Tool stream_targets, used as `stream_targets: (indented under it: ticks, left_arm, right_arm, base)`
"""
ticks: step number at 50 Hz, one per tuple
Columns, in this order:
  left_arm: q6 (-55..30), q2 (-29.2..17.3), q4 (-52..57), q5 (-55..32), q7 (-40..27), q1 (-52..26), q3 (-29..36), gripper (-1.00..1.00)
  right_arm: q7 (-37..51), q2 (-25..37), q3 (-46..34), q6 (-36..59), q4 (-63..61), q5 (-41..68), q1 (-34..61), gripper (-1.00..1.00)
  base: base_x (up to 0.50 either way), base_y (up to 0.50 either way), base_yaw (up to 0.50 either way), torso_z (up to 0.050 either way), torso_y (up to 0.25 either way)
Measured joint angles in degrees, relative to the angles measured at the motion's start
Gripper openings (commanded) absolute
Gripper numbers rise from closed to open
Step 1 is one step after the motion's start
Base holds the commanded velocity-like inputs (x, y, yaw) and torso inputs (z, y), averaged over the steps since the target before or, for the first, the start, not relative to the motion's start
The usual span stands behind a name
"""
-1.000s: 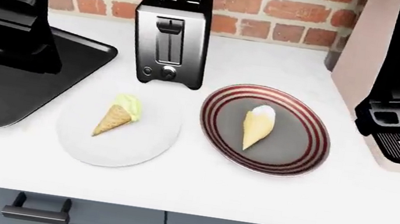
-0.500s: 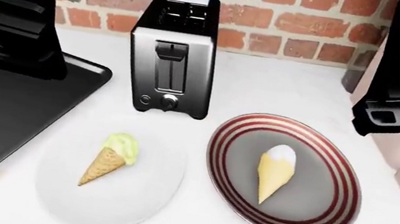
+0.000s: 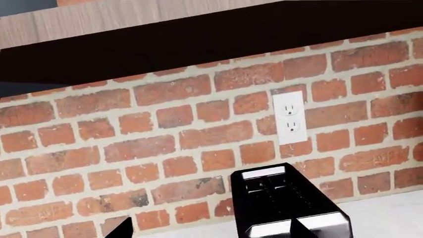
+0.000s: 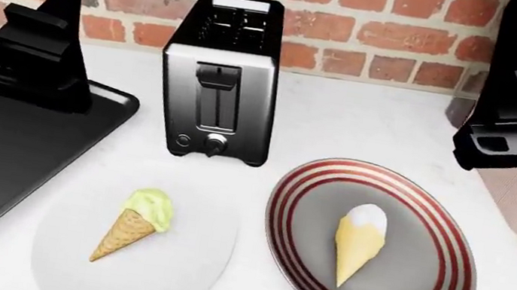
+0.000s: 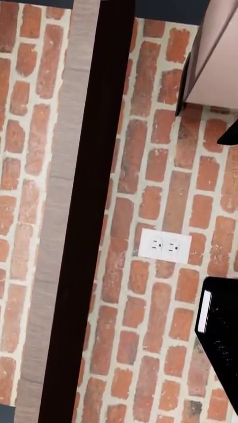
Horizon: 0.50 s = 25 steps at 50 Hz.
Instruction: Move the dessert items from the plate to the tray.
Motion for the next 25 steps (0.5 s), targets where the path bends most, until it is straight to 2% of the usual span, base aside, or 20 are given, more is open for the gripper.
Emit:
stream_targets:
  ticks: [9,25]
  left_arm:
    - [-0.37,-0.52,-2.91,-5.57,-1.66,-4.70,6.82,1.00]
    - [-1.01,-0.73,-9.83,-22.15,-2.92,-17.34,28.67,1.00]
  right_arm:
    - [1.87,-1.73,-2.15,3.63,4.18,5.17,4.60,1.00]
    - [2.68,-1.31,-2.99,6.22,6.05,8.57,7.32,1.00]
  base:
    - [0.00,0.00,0.00,0.000,0.000]
    - [0.00,0.00,0.00,0.000,0.000]
